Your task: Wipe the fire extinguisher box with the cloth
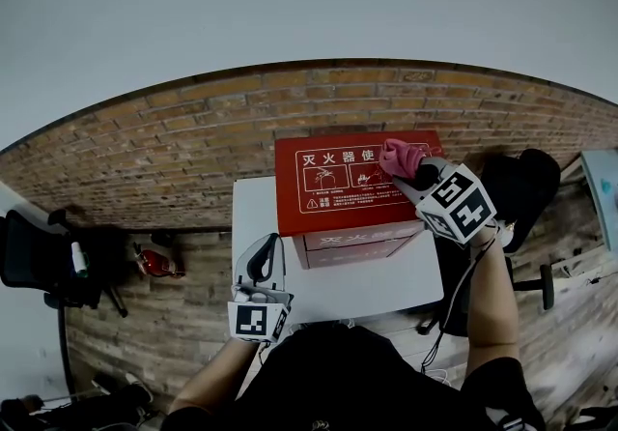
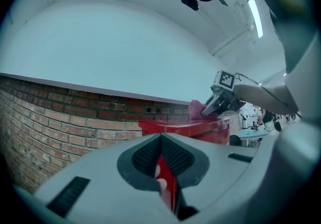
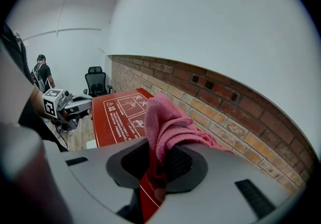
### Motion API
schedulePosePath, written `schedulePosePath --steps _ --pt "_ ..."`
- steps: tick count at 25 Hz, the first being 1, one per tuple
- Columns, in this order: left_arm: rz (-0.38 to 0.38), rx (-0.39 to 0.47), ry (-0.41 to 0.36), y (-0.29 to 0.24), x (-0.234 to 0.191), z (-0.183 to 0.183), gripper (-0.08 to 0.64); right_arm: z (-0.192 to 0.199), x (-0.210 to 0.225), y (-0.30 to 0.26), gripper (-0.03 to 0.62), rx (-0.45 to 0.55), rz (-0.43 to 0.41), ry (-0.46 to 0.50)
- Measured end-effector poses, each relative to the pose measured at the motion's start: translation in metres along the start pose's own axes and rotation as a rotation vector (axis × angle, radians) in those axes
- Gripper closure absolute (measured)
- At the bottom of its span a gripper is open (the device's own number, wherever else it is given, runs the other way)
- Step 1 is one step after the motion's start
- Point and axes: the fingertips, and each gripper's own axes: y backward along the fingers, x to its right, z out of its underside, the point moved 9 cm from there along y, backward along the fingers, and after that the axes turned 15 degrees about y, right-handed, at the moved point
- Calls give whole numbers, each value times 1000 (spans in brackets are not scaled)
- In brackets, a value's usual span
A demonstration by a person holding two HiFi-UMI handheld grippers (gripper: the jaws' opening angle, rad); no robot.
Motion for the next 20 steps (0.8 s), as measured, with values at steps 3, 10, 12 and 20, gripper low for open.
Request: schedulePosePath --steps 3,10,12,20 --pt "3 16 -9 0 0 1 526 4 3 3 518 -4 7 -10" --pt "14 56 -15 -1 -1 3 526 12 7 8 518 -4 16 -27" --pt "15 59 -18 -1 -1 3 526 14 8 9 518 -4 19 -31" --pt "20 69 -31 0 -1 4 526 29 17 16 518 -12 41 -64"
